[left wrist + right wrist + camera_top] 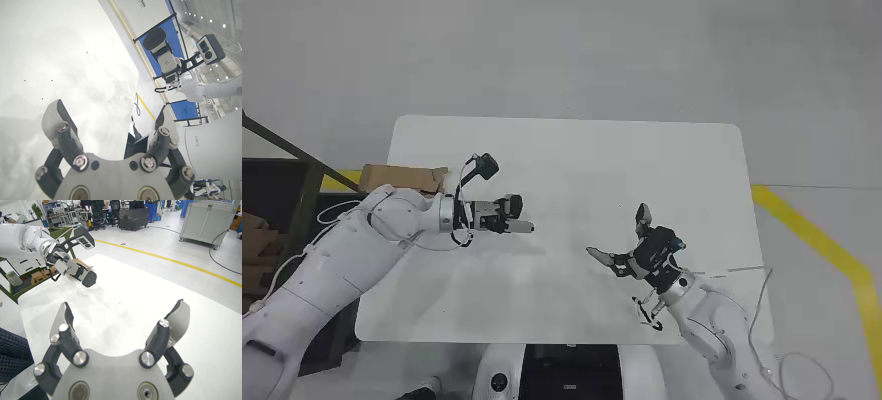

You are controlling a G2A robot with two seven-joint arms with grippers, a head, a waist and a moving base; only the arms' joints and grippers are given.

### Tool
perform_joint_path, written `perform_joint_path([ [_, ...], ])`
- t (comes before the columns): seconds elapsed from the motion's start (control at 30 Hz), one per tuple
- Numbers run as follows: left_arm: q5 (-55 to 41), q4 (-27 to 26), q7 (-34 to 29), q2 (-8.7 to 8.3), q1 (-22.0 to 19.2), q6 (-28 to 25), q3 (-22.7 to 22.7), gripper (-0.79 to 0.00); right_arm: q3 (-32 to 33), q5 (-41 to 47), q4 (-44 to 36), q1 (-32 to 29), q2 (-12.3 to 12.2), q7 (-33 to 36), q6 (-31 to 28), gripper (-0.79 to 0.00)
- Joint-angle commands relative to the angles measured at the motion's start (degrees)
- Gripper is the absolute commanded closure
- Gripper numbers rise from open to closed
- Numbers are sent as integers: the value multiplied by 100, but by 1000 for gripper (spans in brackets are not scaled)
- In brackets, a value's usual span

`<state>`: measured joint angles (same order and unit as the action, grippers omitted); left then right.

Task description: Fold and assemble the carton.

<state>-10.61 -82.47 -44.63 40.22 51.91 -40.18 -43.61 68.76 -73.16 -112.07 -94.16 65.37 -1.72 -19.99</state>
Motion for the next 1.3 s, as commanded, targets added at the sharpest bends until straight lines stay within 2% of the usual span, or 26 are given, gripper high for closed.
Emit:
perform_joint_path([
  [0.0,0,0,0,0,0,0,0,-785,0,0,0,0,0,0,0,-785],
  [0.87,-11,3,42,1,9,23,-11,-785,0,0,0,0,0,0,0,-785],
  [0.93,-98,0,254,-13,107,46,-126,-785,0,0,0,0,0,0,0,-785],
  [1.03,-369,22,243,-104,294,-34,-407,-785,0,0,0,0,0,0,0,-785],
  [1.27,-1357,211,-50,-498,1075,-215,-1491,-785,0,0,0,0,0,0,0,-785],
])
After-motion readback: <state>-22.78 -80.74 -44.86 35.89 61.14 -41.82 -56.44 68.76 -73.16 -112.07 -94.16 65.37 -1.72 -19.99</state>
